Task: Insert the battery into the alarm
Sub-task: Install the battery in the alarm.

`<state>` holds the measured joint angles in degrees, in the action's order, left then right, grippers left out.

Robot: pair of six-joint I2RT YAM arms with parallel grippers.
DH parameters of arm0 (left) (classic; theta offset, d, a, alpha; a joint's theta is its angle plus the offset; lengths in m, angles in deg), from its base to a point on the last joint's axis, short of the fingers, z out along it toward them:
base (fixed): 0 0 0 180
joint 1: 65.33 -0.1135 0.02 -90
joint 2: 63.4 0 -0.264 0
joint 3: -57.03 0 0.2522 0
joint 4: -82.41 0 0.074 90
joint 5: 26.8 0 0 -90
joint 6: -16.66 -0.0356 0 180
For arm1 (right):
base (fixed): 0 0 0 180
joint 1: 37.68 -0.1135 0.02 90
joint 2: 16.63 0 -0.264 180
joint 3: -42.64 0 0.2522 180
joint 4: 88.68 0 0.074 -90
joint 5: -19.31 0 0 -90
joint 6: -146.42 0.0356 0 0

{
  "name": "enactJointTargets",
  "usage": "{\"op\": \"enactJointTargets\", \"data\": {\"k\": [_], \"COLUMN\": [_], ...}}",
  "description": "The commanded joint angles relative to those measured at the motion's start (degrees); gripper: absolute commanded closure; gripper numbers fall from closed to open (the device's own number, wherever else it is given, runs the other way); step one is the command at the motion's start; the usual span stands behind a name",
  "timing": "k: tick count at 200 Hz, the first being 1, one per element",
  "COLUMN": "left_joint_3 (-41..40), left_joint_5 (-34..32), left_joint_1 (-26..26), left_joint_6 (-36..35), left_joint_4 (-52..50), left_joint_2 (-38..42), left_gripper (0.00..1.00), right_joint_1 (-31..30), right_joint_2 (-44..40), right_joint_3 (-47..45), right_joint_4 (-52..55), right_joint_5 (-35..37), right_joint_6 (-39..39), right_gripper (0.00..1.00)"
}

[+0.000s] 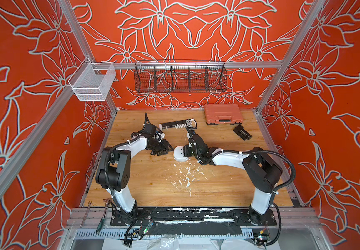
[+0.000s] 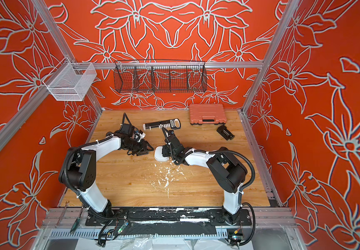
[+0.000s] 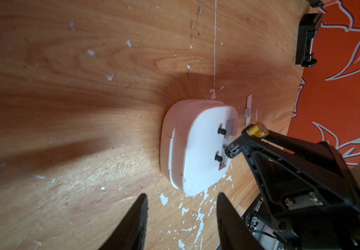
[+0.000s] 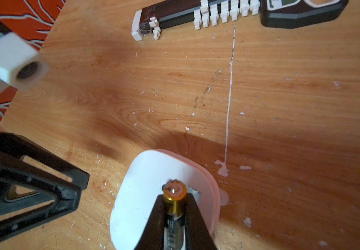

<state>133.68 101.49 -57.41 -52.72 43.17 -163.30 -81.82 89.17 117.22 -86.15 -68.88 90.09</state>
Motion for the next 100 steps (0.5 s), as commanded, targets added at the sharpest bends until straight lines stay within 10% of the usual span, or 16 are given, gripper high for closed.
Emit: {"op": "enactJointTargets", "data": {"k": [1, 100], "left_joint_3": [1.0, 1.33], "left_joint_5": [0.83, 0.5], "left_joint_1": [-0.19, -0.19], "left_joint_6": [-0.89, -0.43], "left_joint_4": [-1.77, -2.12], "left_joint_2": [-1.18, -1.53], "left_gripper": [0.5, 0.5], "right_joint_1": [-0.59, -2.13], "right_joint_2": [1.36, 1.21], "right_joint_3": [-0.26, -2.64], "right_joint_4": [-1.4, -2.61], "right_joint_5": [1.62, 3.78], "right_joint_6": [1.9, 3.9], "right_gripper": [0.9, 0.89]}}
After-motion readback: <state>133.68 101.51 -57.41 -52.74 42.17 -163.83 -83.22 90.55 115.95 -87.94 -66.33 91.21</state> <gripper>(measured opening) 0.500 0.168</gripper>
